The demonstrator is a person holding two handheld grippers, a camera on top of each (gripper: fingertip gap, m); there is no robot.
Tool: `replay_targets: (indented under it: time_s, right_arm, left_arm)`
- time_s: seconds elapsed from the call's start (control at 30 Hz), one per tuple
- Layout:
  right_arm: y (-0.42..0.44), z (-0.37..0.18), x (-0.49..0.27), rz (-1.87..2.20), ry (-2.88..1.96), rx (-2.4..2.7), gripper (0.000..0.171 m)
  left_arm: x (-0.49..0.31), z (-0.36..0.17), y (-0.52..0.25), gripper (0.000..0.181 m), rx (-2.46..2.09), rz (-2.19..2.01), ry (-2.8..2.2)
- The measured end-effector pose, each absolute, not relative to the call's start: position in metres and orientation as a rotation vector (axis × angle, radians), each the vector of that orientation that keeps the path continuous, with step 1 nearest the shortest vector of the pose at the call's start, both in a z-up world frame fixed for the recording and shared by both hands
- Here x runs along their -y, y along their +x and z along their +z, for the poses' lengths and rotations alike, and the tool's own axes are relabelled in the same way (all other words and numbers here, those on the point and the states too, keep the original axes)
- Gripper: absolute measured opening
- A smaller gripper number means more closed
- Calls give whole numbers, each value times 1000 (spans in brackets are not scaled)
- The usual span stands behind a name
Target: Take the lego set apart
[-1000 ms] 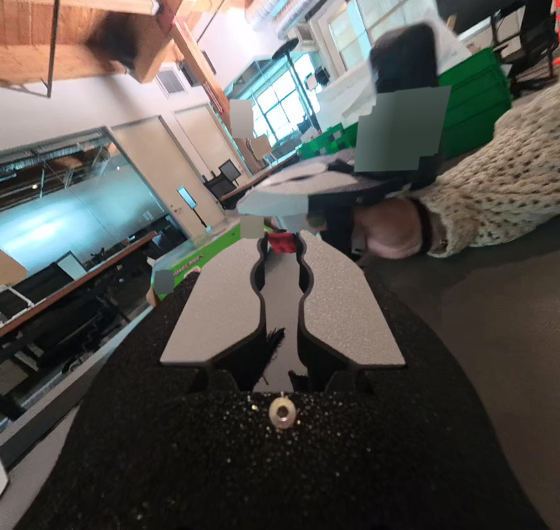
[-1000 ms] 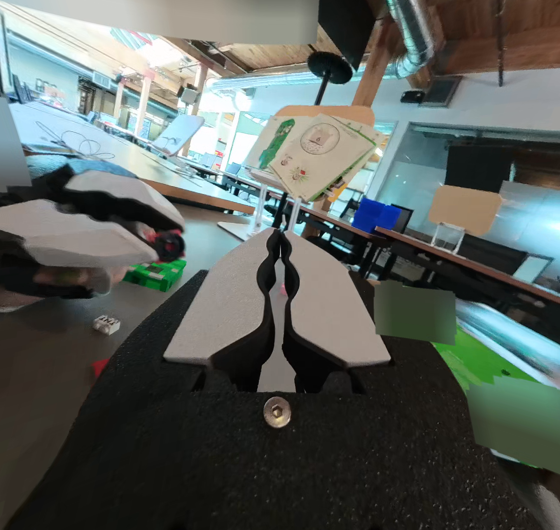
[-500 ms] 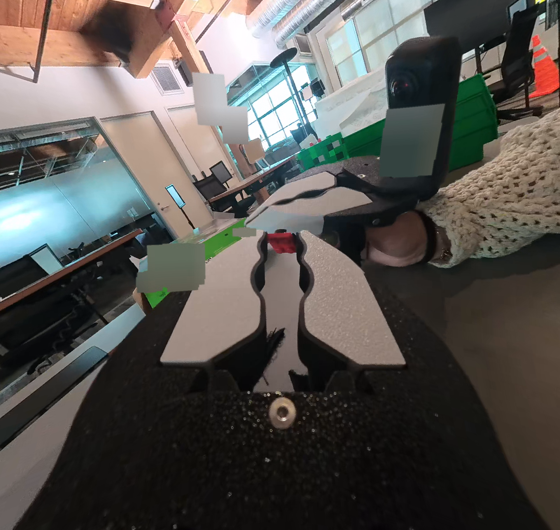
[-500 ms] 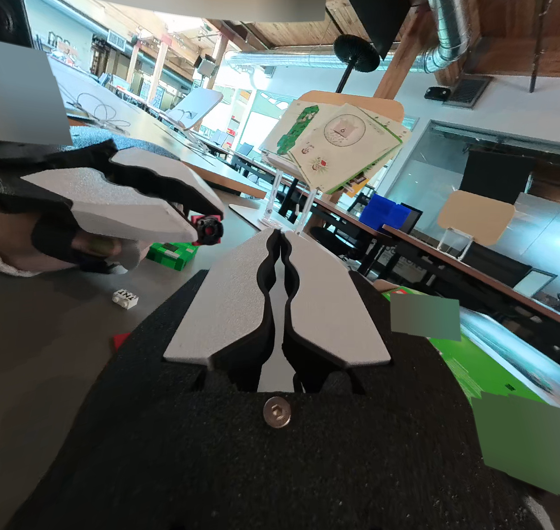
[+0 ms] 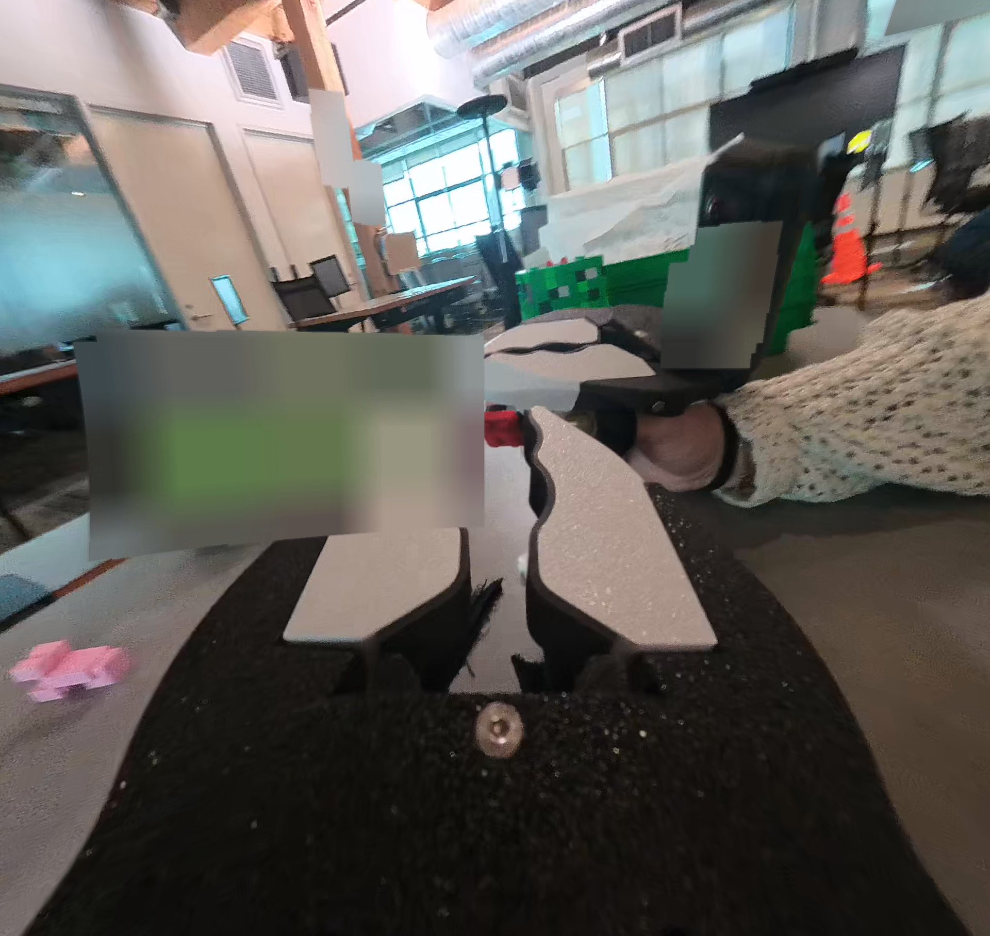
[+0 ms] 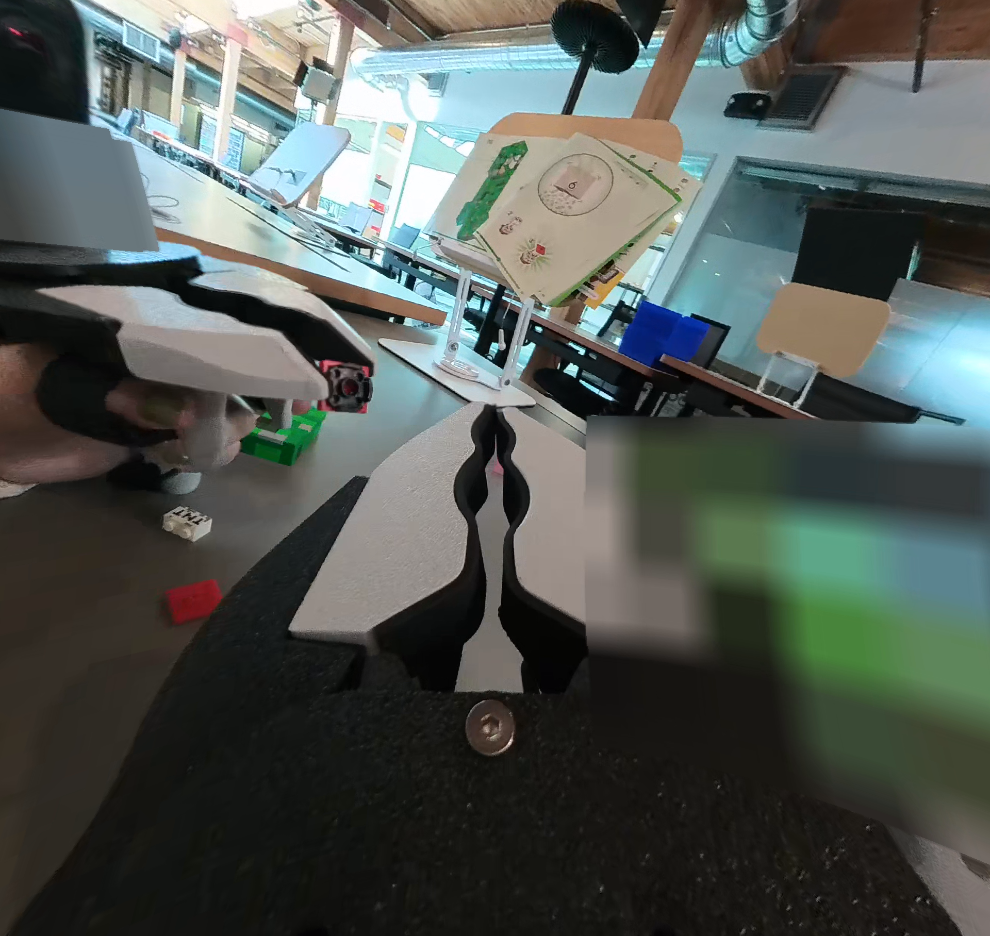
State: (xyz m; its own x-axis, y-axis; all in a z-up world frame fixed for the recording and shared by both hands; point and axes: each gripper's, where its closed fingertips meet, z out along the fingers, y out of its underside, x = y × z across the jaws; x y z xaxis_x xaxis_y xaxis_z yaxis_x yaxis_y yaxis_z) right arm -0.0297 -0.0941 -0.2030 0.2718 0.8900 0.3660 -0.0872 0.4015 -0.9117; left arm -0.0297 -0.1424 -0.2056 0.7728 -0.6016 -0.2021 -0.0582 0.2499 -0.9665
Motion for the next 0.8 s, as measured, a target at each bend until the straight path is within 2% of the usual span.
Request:
replay_targets:
  time_s: [0.17, 0.3, 0.4, 0.8]
  right_arm:
    - [-28, -195, 114, 846, -812, 1124, 2]
    - [-31, -199, 139, 1012, -752, 1226, 21]
    - [-32, -204, 147, 1053, -740, 1280, 26]
    - [-31, -203, 130, 879, -743, 1225, 21]
  left_arm:
    - [149, -196, -36, 17, -572, -514, -1225]
    - [151, -198, -33, 17, -599, -535, -1232]
    - [152, -200, -30, 17, -620, -553, -1241]
    - [136, -199, -43, 17, -525, -524, -1276]
